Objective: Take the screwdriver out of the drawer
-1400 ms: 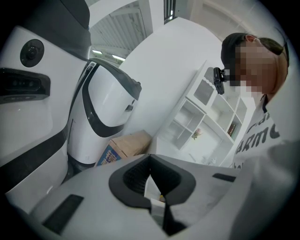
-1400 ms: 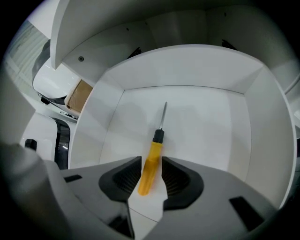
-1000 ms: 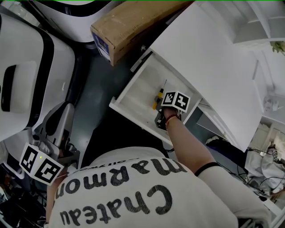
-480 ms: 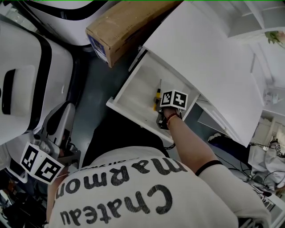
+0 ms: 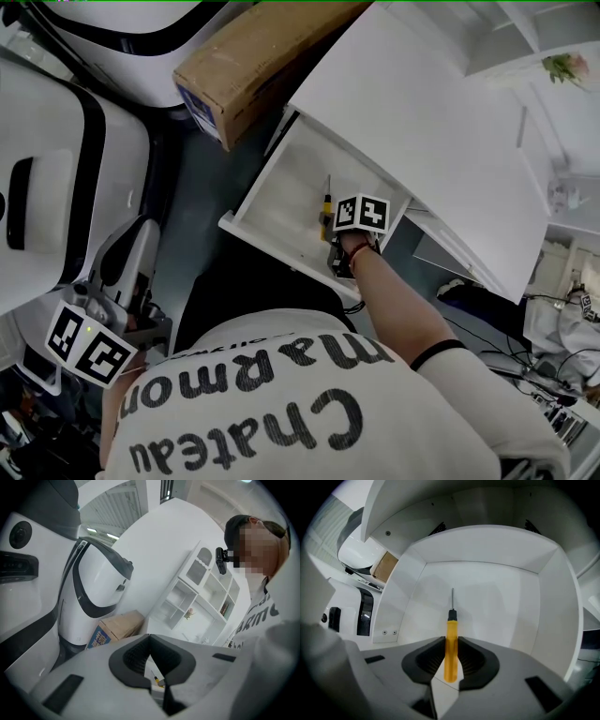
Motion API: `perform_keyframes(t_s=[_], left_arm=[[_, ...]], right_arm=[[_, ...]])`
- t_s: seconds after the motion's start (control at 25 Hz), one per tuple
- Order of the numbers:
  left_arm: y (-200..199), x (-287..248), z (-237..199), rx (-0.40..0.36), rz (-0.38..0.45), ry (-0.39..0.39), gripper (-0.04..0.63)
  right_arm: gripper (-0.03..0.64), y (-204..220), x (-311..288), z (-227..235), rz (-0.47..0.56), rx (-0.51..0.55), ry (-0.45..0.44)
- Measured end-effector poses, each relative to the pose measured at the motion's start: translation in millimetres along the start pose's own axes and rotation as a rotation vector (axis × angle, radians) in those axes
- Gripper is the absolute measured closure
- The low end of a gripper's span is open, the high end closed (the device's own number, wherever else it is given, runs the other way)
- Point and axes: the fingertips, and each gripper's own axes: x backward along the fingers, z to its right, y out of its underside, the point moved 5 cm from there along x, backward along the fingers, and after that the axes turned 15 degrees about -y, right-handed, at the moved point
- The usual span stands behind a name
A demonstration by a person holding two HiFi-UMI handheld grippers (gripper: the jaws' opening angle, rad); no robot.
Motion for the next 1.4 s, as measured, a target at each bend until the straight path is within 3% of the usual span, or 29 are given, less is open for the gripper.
perform_keyframes(t_s=[0.88, 1.4], left_arm=[[-20.1, 3.9, 21.9, -0.049, 0.044, 0.119, 0.572], [-27.9, 13.7, 47.4, -0.091, 0.065, 0.245, 0.572]], right_arm=[[0.525, -1.1, 46.6, -53.0, 0.111, 0.124, -0.080], [0.525, 10.5, 102.0, -86.3, 0.297, 0.144, -0.144]])
